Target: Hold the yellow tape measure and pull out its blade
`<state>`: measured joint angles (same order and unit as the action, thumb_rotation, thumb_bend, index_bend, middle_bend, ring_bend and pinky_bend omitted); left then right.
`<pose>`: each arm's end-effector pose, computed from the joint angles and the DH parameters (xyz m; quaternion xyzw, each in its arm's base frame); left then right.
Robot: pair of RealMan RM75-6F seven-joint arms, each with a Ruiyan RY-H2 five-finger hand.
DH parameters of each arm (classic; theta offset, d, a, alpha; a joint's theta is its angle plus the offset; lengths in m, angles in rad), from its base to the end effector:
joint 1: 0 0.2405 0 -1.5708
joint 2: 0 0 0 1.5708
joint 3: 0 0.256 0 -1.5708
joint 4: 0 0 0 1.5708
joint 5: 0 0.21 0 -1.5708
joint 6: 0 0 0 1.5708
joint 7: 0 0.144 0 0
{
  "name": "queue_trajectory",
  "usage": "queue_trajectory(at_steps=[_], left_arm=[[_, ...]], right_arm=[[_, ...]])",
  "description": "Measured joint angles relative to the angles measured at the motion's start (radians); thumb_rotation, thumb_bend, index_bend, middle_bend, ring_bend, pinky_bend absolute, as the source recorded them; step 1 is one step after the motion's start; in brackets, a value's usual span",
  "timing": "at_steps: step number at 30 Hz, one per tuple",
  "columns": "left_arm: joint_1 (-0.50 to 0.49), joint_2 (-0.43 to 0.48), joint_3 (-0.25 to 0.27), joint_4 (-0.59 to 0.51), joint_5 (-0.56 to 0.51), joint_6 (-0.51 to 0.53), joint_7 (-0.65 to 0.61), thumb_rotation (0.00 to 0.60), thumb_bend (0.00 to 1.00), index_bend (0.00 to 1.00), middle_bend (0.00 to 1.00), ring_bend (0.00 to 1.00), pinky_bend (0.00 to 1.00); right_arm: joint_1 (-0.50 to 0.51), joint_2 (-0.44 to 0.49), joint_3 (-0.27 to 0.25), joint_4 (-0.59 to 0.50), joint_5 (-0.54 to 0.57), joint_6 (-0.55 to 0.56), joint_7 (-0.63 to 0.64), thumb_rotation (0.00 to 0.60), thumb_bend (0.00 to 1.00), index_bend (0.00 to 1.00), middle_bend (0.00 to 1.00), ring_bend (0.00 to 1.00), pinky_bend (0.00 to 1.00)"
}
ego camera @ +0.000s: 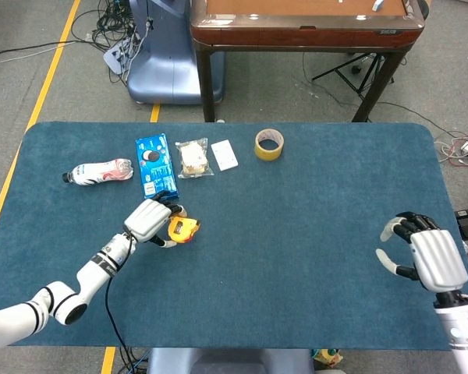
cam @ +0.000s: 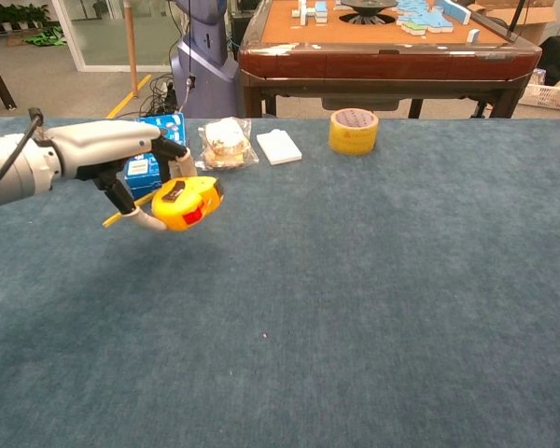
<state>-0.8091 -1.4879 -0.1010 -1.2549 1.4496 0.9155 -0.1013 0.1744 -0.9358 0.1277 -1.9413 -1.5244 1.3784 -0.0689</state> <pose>-0.1620 0.3739 0.0055 -0.7825 -0.3300 -0.3951 0.3502 -0.2295 -0.2116 0.1807 0.6268 -0.3775 0.4378 0.5224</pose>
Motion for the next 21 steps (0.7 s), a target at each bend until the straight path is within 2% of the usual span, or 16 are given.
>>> queue_trajectory(at_steps=[3,7,15,21], left_arm=[[0.017,0.038,-0.014,-0.087,-0.022,0.027,0.035,0.6,0.16,0.51,0.49,0.35,0.08],[0.034,0.086,-0.036,-0.207,-0.061,0.051,0.08,0.6,0.16,0.51,0.5,0.35,0.08],[0.057,0.159,-0.091,-0.444,-0.157,0.103,0.2,0.6,0.16,0.52,0.51,0.35,0.08],[0.063,0.179,-0.12,-0.566,-0.223,0.137,0.278,0.6,0.16,0.53,0.51,0.35,0.08]], right_arm=[[0.043,-0.002,0.017,-0.038,0.014,-0.056,-0.007,0.6,0.31,0.53,0.2,0.1,0.14],[0.115,-0.008,0.046,-0.086,0.061,-0.144,-0.025,0.6,0.28,0.53,0.12,0.01,0.05],[0.279,-0.077,0.119,-0.133,0.202,-0.286,-0.085,0.6,0.26,0.53,0.08,0.0,0.01],[0.376,-0.147,0.16,-0.134,0.303,-0.344,-0.122,0.6,0.26,0.52,0.06,0.0,0.0]])
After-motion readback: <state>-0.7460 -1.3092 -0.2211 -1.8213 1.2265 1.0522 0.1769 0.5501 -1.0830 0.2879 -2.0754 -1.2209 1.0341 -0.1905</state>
